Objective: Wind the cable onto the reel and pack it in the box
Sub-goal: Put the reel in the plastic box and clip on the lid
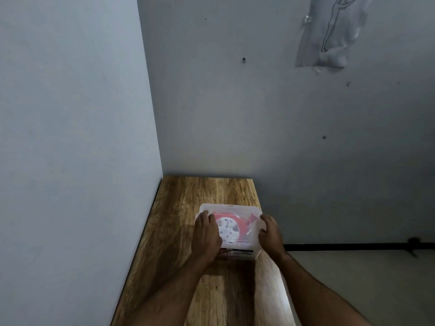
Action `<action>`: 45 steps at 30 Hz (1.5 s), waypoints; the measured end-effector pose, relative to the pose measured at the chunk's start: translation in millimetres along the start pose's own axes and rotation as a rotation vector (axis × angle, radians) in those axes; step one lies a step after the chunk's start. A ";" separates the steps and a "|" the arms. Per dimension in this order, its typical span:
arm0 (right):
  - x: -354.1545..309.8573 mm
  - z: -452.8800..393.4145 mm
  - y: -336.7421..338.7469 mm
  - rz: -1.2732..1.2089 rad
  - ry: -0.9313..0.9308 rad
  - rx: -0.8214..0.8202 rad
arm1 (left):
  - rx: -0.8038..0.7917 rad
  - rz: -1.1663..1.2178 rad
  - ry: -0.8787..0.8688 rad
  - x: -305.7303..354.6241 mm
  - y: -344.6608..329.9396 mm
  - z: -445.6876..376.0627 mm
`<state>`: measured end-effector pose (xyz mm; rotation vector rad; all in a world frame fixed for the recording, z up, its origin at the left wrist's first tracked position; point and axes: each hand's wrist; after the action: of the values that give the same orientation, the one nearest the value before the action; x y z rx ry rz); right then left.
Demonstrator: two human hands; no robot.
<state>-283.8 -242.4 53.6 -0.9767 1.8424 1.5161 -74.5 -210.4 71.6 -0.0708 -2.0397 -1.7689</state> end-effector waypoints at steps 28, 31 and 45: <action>3.3 -32.1 -3.8 -0.099 -0.366 0.115 | 0.043 -0.086 -0.200 -20.2 -51.5 -2.3; -3.3 -32.7 -3.8 -0.017 -0.388 0.185 | 0.030 -0.068 -0.183 -20.7 -51.5 -2.2; -18.6 -29.7 -2.5 -0.025 -0.460 0.310 | 0.041 -0.071 -0.168 -19.8 -55.0 -5.4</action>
<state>-270.1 -268.1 73.1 -0.4565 1.6522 1.2587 -72.6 -220.7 13.8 -0.1406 -2.2209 -1.8167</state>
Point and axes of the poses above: each hand's wrist, its own z-axis away from the middle knuckle, its own y-axis out of the back of the hand, x = y × z, and after that the axes turned 12 degrees about y, right-handed
